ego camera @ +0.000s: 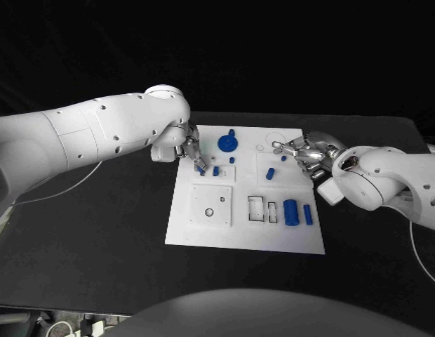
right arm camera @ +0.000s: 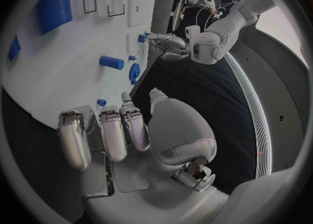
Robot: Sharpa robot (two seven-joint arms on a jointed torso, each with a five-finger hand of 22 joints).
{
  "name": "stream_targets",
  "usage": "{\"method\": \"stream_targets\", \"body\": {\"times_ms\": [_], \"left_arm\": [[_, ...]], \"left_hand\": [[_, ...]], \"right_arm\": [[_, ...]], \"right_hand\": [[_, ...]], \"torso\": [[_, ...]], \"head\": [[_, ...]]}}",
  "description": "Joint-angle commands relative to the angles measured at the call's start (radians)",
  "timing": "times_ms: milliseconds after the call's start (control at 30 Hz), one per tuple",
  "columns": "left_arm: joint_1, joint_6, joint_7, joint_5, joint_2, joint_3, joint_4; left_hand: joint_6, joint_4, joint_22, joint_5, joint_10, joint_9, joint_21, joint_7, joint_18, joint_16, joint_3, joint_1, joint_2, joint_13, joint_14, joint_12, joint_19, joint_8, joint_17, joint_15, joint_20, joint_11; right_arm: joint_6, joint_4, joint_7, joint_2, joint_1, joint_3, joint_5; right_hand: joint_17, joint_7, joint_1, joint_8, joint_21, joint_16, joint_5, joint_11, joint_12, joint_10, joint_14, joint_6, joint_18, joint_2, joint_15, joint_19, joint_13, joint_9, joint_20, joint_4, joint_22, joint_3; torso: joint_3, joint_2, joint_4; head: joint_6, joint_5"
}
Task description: Assemble the parts on the task board
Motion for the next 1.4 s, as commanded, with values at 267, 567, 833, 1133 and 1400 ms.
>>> {"method": "stream_targets", "body": {"times_ms": [267, 567, 833, 1133, 1400], "left_arm": [[-0.001, 0.02, -0.081, 0.003, 0.003, 0.0, -0.001], [-0.001, 0.019, -0.078, 0.003, 0.003, 0.0, 0.0], [-0.001, 0.024, -0.077, 0.004, 0.005, 0.0, 0.0], [-0.001, 0.03, -0.075, 0.021, 0.004, 0.0, -0.004], [-0.001, 0.033, -0.078, 0.022, 0.002, 0.0, -0.006]], "left_hand": [[0.006, 0.0, 0.263, -0.008, 0.106, 0.003, 0.002, -0.012, -0.015, 0.003, 0.008, -0.002, 0.002, 0.262, 0.104, 0.002, 0.105, 0.0, 0.263, -0.005, -0.003, 0.003], [0.005, 0.0, 0.263, -0.01, 0.106, 0.003, 0.002, -0.012, -0.015, 0.003, 0.009, -0.003, 0.002, 0.262, 0.104, 0.002, 0.105, -0.001, 0.263, -0.004, -0.003, 0.003], [0.003, 0.0, 0.263, -0.014, 0.106, 0.004, 0.002, -0.011, -0.015, 0.003, 0.011, -0.005, 0.002, 0.262, 0.104, 0.002, 0.105, -0.002, 0.263, -0.004, -0.003, 0.004], [0.002, -0.001, 0.263, -0.017, 0.106, 0.005, 0.002, -0.011, -0.015, 0.003, 0.013, -0.004, 0.003, 0.262, 0.104, 0.002, 0.105, -0.002, 0.263, -0.004, -0.003, 0.004], [0.0, -0.001, 0.263, -0.02, 0.106, 0.006, 0.002, -0.011, -0.015, 0.003, 0.016, -0.002, 0.003, 0.262, 0.104, 0.002, 0.105, -0.003, 0.263, -0.003, -0.003, 0.004]], "right_arm": [[0.007, 0.001, 0.005, -0.002, -0.001, 0.0, -0.007], [0.006, 0.003, 0.005, 0.0, 0.0, 0.0, -0.007], [0.007, 0.003, 0.004, -0.001, 0.0, 0.0, -0.007], [0.01, 0.002, 0.001, -0.001, 0.0, 0.0, -0.007], [0.012, 0.003, 0.0, -0.001, 0.0, 0.0, -0.007]], "right_hand": [[0.263, 0.03, 0.008, 0.006, 0.004, 0.004, 0.006, 0.009, 0.0, 0.105, 0.106, -0.006, -0.007, 0.002, 0.007, 0.106, 0.263, -0.001, 0.007, -0.005, 0.263, -0.003], [0.263, 0.03, 0.008, 0.006, 0.004, 0.004, 0.006, 0.009, 0.0, 0.105, 0.106, -0.006, -0.007, 0.002, 0.007, 0.106, 0.263, -0.001, 0.007, -0.005, 0.263, -0.003], [0.263, 0.031, 0.007, 0.006, 0.004, 0.004, 0.007, 0.009, 0.0, 0.105, 0.106, -0.007, -0.007, 0.003, 0.007, 0.106, 0.263, -0.002, 0.008, -0.003, 0.263, -0.005], [0.263, 0.031, 0.007, 0.006, 0.004, 0.004, 0.007, 0.009, 0.0, 0.105, 0.106, -0.007, -0.007, 0.003, 0.007, 0.106, 0.263, -0.002, 0.008, -0.003, 0.263, -0.005], [0.263, 0.031, 0.007, 0.006, 0.004, 0.004, 0.007, 0.009, 0.0, 0.105, 0.106, -0.007, -0.007, 0.003, 0.007, 0.106, 0.263, -0.002, 0.008, -0.003, 0.263, -0.005]], "torso": [[-0.0001, 0.0, 0.0001], [-0.0008, 0.0, -0.0011], [-0.0005, 0.0, -0.0003], [-0.0001, -0.001, -0.0002], [0.0001, -0.001, 0.0005]], "head": [[0.0, 0.004], [0.0, 0.001], [0.0, -0.003], [0.0, -0.004], [0.0, -0.005]]}}
